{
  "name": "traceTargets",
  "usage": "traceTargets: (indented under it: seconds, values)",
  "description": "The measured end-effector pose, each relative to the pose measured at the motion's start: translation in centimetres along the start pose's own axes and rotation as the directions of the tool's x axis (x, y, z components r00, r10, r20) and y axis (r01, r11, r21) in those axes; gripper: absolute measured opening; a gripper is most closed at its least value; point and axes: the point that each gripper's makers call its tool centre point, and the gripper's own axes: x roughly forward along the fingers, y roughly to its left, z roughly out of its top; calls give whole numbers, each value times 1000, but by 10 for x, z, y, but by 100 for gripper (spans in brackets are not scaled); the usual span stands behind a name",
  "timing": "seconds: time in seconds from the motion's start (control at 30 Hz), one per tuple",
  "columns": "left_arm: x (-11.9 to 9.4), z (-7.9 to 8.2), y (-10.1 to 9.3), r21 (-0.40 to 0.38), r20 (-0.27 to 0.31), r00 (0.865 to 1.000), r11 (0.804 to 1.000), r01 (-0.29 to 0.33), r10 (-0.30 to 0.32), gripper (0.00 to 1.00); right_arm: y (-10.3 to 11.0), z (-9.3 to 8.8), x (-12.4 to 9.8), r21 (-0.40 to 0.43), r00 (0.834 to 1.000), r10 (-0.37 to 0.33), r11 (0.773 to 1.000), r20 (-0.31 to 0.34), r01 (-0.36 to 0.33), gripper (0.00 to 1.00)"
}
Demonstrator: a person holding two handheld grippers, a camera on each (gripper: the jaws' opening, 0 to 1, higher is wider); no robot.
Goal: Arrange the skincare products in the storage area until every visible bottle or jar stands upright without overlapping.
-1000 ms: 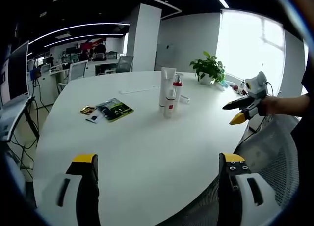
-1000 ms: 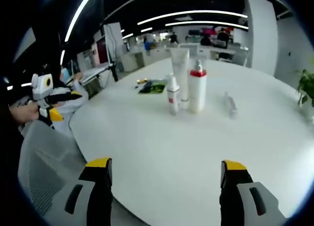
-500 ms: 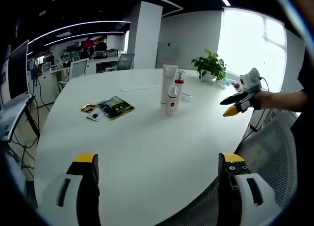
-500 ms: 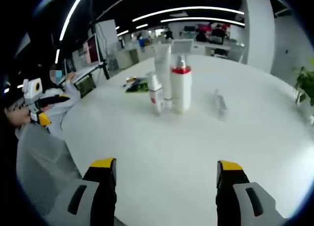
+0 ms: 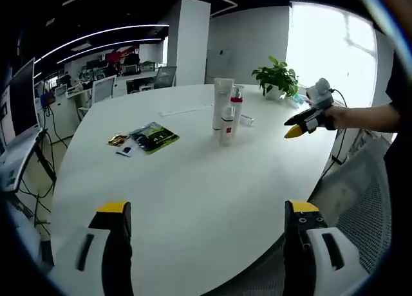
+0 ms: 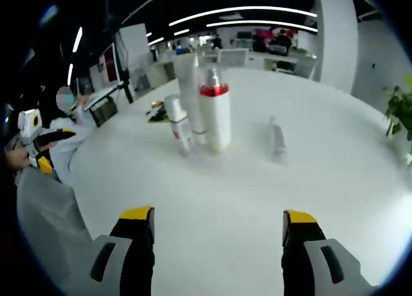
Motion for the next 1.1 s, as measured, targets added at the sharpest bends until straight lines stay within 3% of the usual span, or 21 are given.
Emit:
traceTargets:
  seconds: [0.3, 0.67, 0.97, 1.1]
  values:
    - [4, -6, -1, 36, -36, 999, 999, 5, -4, 92, -20, 7, 14, -6, 1000, -18, 1000, -15, 18, 81]
    - [4, -8, 6, -12, -38, 999, 1000, -15, 15, 93, -47, 22, 33, -38, 998, -53, 998, -25, 52, 76]
    - [5, -11, 7, -32, -53, 998, 999, -26, 24, 93, -74, 41, 63, -84, 994, -99, 992, -36, 95, 70]
    - [5, -12, 9, -45, -57, 998, 998, -35, 32, 93, -85, 48, 77, -62, 993, -110, 992, -33, 108, 68]
